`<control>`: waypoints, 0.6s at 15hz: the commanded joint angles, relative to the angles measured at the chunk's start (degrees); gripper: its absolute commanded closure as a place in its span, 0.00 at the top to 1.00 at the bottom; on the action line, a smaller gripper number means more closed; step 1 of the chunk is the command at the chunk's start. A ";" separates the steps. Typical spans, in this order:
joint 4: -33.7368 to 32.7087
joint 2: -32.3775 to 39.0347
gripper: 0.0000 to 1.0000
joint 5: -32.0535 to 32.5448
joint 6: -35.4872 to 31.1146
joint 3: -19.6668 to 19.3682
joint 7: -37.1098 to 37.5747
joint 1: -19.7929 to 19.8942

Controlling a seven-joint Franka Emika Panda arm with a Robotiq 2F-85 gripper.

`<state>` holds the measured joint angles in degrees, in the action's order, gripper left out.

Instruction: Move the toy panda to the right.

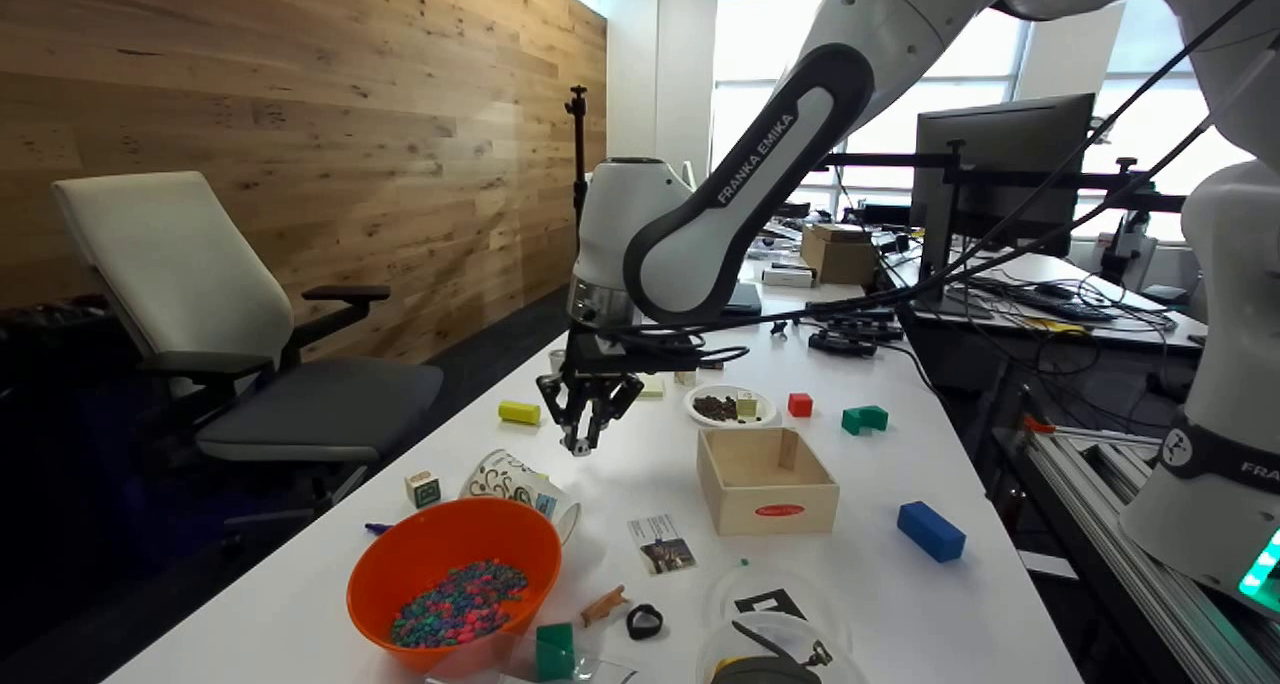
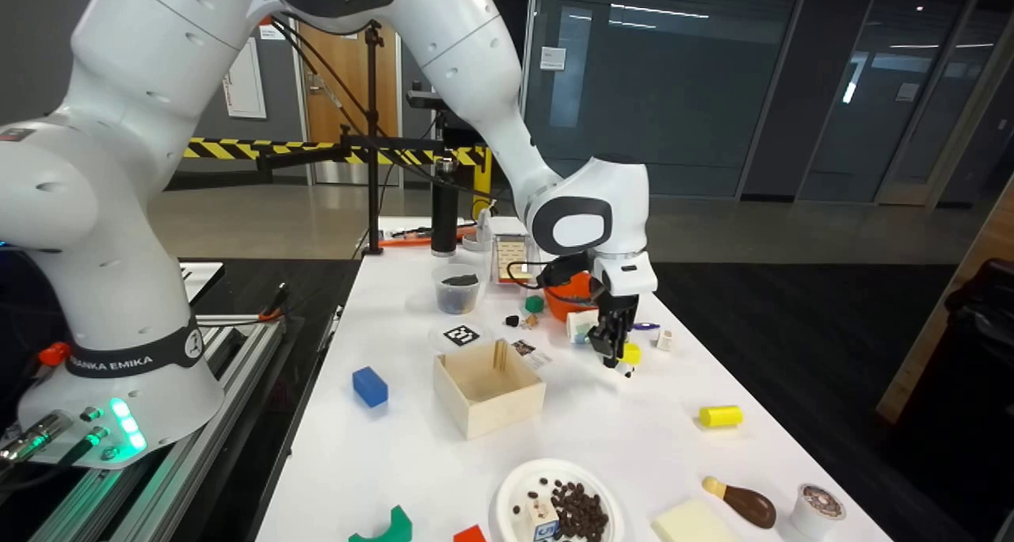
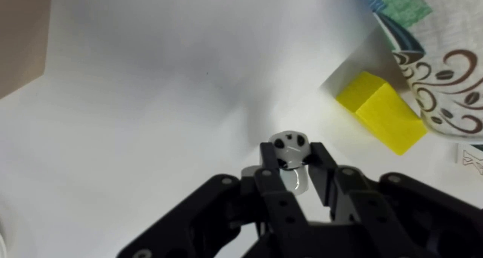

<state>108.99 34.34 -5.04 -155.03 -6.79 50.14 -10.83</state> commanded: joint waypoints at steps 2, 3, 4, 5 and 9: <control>-2.70 3.09 0.07 -0.72 -0.59 -0.58 3.39 -0.97; -2.79 3.65 0.07 -0.74 -0.77 -0.62 3.82 -1.03; -2.92 4.18 0.07 -0.66 -0.90 -0.95 4.57 -1.30; -3.00 4.59 0.07 -0.91 -1.12 -0.65 4.69 -1.09; -2.83 5.75 0.07 -0.60 -3.48 -1.32 6.17 -1.69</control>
<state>107.36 38.60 -5.04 -156.67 -7.06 54.36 -11.43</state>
